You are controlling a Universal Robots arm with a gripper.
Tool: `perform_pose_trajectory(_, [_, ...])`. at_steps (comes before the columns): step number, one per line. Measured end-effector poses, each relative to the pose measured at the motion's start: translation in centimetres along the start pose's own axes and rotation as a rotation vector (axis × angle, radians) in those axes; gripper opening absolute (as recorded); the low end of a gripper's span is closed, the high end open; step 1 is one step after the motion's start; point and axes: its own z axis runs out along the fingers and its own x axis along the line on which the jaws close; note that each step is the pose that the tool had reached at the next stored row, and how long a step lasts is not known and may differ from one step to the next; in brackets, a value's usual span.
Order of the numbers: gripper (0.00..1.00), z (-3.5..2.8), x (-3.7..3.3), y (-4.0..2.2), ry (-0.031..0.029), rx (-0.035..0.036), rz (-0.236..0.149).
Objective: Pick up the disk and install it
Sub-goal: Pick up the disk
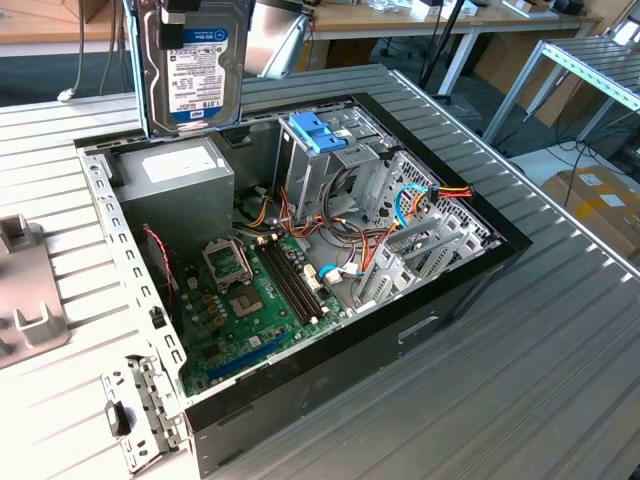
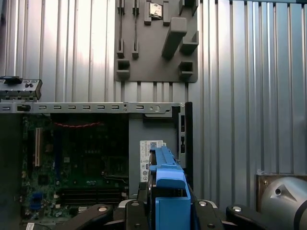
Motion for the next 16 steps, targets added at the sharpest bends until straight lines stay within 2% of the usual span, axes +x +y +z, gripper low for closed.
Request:
perform_pose_trajectory(9, [0.37,-0.05,0.03,-1.01,-0.0001,-0.0002,0.0])
perform_pose_trajectory(16, [0.37,-0.12,0.06,-2.08,0.0,-0.0004,0.0])
